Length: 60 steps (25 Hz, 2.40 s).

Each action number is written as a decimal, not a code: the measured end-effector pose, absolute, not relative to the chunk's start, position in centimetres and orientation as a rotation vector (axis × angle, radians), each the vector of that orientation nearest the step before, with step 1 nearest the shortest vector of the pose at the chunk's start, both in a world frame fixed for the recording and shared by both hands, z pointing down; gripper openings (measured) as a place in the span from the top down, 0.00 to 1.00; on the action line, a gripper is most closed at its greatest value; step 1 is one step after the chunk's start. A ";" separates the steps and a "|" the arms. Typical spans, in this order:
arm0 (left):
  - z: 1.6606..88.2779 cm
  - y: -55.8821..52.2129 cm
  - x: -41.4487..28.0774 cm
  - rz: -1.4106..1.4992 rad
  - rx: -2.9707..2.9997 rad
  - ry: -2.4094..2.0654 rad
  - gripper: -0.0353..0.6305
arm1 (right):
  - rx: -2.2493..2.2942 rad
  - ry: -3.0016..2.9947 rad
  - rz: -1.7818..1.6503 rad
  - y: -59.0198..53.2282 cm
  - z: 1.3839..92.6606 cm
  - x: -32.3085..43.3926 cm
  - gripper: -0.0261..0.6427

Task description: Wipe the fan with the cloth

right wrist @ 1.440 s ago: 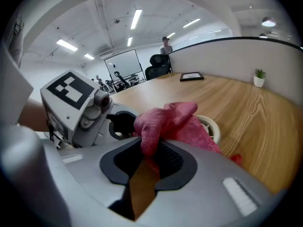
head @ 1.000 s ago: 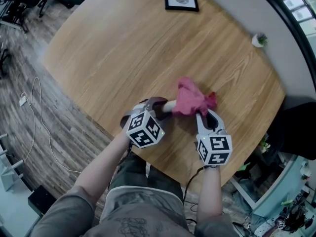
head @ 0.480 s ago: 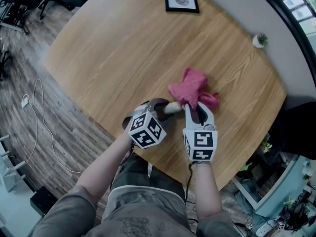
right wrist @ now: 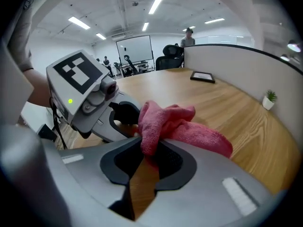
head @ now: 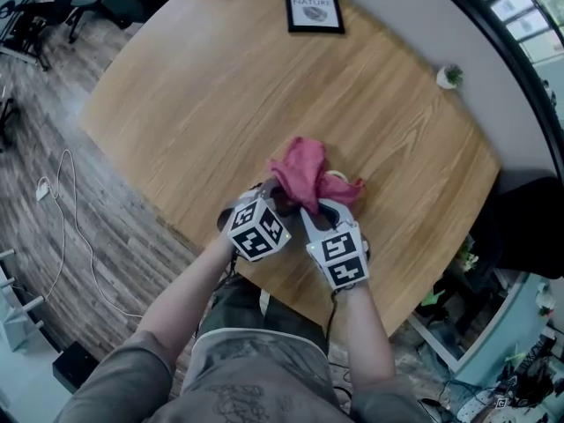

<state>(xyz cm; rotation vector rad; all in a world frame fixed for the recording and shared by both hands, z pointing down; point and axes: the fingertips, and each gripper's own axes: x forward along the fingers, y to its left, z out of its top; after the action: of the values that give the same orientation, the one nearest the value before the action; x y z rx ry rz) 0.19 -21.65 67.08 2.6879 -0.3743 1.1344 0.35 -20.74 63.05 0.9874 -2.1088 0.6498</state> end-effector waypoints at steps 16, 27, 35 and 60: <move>67.1 -21.9 0.1 1.118 2.662 -0.361 0.66 | 1.535 -2.037 0.966 -23.9 61.3 8.5 0.84; 65.4 -23.5 -1.6 0.999 2.538 -0.460 0.56 | 1.752 -2.055 0.885 -24.2 52.2 13.3 0.84; 53.4 -27.6 -3.6 0.747 2.736 -0.720 0.69 | 1.832 -2.235 0.662 -23.6 41.0 13.7 0.84; 20.3 -21.0 -8.7 0.119 3.103 -1.094 0.94 | 1.939 -2.503 0.006 -10.6 16.7 10.7 0.84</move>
<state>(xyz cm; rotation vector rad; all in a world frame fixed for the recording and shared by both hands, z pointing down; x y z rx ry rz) -8.68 -21.03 20.25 3.1034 -1.0945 0.1191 10.69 -10.58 16.68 1.9395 -2.5030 0.0056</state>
